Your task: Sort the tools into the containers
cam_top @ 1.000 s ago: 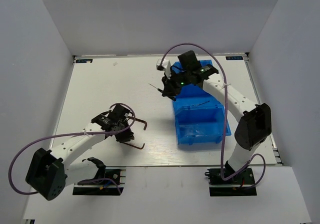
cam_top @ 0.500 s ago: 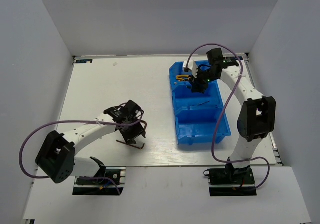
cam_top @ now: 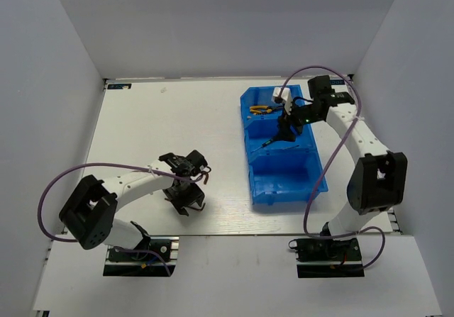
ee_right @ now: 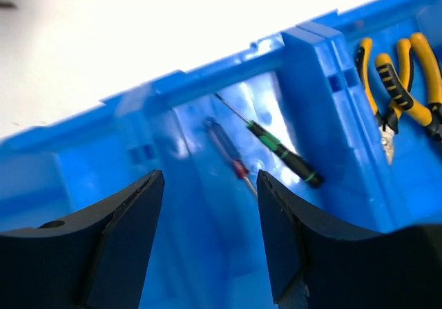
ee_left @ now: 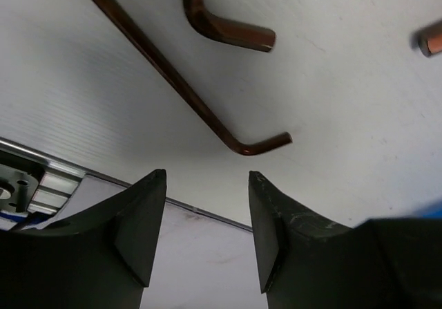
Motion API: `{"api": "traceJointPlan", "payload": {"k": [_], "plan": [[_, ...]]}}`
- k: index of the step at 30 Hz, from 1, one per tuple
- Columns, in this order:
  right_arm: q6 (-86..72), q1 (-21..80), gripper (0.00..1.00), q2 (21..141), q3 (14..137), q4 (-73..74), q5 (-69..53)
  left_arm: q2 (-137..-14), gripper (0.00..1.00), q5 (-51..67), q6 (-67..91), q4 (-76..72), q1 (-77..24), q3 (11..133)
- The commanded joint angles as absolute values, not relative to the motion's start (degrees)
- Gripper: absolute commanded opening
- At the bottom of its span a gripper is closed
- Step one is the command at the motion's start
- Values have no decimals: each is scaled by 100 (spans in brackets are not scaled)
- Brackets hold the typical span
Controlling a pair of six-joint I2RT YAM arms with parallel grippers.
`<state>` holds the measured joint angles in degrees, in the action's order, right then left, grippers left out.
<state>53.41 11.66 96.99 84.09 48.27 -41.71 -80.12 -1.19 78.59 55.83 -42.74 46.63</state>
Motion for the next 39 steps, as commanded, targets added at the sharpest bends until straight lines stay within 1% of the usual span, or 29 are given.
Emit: {"api": "traceJointPlan", "payload": {"k": [1,3,9,12,14,15,17,18,21,23,24,26,27,28,31,34,37,39], "plan": [[4755,1073,62,8959,7956,4528,-4894,-7945,61,-623,8524,5897,-4315,4737],[4580,1029,62,8807,7640,4422,-5070,-7945,61,-878,8525,5818,-4315,4667],[4518,896,62,8183,6865,4386,-5264,-8604,60,-1090,8578,5512,-4192,4667],[4447,695,62,7972,6741,4429,-5370,-8823,57,-1230,8578,5169,-4192,4405],[4438,642,62,7901,6689,4526,-5458,-8824,53,-1317,8578,4914,-4140,4281],[4421,555,62,7823,6688,4561,-5502,-8824,47,-1397,8648,4835,-4140,4158],[4438,466,62,7770,6627,4658,-5581,-8824,40,-1397,8701,4598,-4140,4017],[4421,431,62,7735,6610,4649,-5659,-8824,32,-1450,8762,4597,-4140,3886],[4290,308,62,7673,6609,4588,-5747,-8877,23,-1450,8946,4413,-4140,3465],[4228,220,62,7681,6662,4562,-5774,-8807,21,-1301,9026,4063,-4140,3139],[4201,194,62,7690,6671,4579,-5844,-8807,18,-1249,9148,3947,-4192,2859],[4157,114,62,7699,6680,4597,-5906,-8754,13,-1099,9149,3763,-4192,2664],[4149,97,62,7708,6688,4614,-5898,-8754,10,-1099,9149,3762,-4245,2663],[4157,79,62,7717,6680,4614,-5958,-8754,1,-1099,9149,3762,-4245,2663],[4122,70,62,7734,6680,4667,-6064,-8701,0,-1353,8904,4156,-4315,3154],[4113,62,62,7752,6723,4702,-6091,-8517,0,-1721,8815,4850,-4526,4005],[4139,70,62,7743,6776,4755,-6117,-8175,0,-2064,8815,5343,-4736,4436],[4140,-114,62,7726,6759,4781,-6117,-7806,0,-2232,8815,5527,-4798,4640]]}}
